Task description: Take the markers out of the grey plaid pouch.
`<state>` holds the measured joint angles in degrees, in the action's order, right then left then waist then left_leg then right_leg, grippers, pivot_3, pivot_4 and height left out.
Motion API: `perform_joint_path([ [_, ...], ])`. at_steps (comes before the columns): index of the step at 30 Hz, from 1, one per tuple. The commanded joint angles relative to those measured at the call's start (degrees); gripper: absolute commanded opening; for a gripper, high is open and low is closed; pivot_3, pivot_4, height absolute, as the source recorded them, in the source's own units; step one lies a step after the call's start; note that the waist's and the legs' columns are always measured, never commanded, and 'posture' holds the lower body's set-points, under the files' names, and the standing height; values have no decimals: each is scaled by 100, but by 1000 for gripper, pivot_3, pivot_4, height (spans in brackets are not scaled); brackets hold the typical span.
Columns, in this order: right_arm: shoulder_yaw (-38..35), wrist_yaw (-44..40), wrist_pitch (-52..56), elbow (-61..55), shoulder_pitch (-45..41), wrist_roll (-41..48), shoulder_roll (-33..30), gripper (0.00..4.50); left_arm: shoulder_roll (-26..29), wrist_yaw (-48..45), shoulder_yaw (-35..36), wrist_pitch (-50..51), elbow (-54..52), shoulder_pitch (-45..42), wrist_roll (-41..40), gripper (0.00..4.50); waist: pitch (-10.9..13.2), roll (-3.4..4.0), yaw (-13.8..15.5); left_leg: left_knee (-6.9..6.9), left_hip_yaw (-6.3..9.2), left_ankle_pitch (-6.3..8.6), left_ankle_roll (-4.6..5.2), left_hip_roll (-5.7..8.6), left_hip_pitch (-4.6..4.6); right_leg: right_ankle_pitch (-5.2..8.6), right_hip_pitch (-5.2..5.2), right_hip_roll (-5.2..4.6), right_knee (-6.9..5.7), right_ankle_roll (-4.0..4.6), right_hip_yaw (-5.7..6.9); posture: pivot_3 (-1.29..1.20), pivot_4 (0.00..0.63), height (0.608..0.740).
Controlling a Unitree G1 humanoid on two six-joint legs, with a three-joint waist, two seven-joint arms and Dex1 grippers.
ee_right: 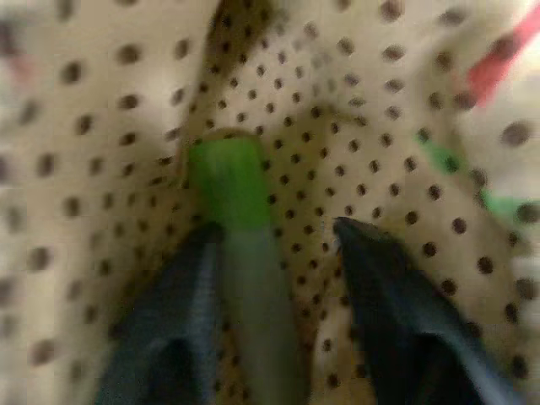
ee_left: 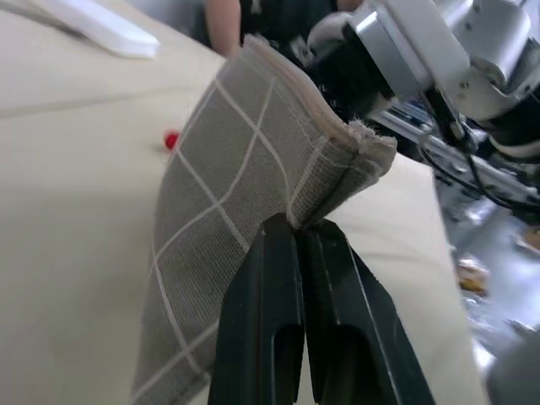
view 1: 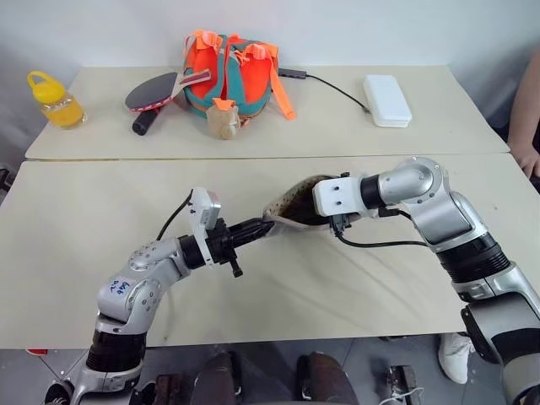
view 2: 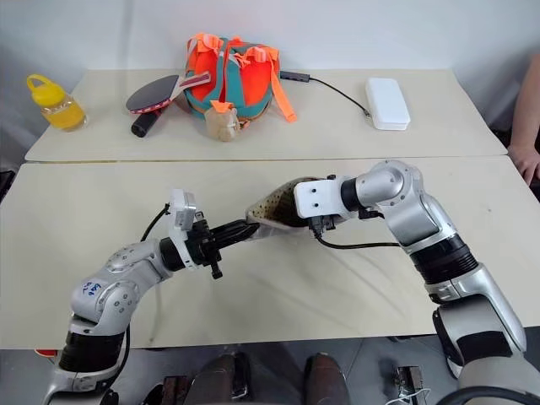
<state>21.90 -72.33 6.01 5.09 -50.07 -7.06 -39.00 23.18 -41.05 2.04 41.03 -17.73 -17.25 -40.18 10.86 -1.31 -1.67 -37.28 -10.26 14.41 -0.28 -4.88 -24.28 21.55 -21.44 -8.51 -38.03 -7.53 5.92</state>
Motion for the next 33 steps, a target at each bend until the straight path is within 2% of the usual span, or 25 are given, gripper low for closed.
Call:
perform_joint_path([
  [1,-172,-554,655,-682,-162,329,-289,2525,13,-40,165,536,-269,-4,-712,0,0,0,6,0,2,0,0,0,0,0,0,0,0,0,1,0,150,740],
  [3,-106,-809,847,-865,-185,327,-460,2525,7,6,220,795,-237,-22,-959,0,0,0,8,0,3,0,0,1,0,0,2,0,1,0,1,0,150,740],
  [7,86,-999,1057,-1081,-91,265,-536,2525,-114,57,155,560,-35,-14,-752,0,0,0,2,-2,6,0,0,1,1,0,8,0,5,0,4,0,150,740],
  [15,454,-751,814,-873,156,-258,-505,2525,-45,-5,-115,-7,95,162,-119,0,0,0,5,-2,4,0,0,2,2,0,8,1,6,0,3,0,150,740],
  [31,770,-502,392,-97,241,-806,-186,2525,-108,109,-274,-94,-91,269,-94,0,0,0,-14,-8,4,0,0,0,8,0,14,1,3,0,2,0,150,740],
  [33,733,-596,471,-157,285,-731,-196,2134,-87,104,-297,-125,-92,263,-47,0,-1,0,-13,-7,5,0,0,0,9,0,15,1,3,0,3,0,150,740],
])
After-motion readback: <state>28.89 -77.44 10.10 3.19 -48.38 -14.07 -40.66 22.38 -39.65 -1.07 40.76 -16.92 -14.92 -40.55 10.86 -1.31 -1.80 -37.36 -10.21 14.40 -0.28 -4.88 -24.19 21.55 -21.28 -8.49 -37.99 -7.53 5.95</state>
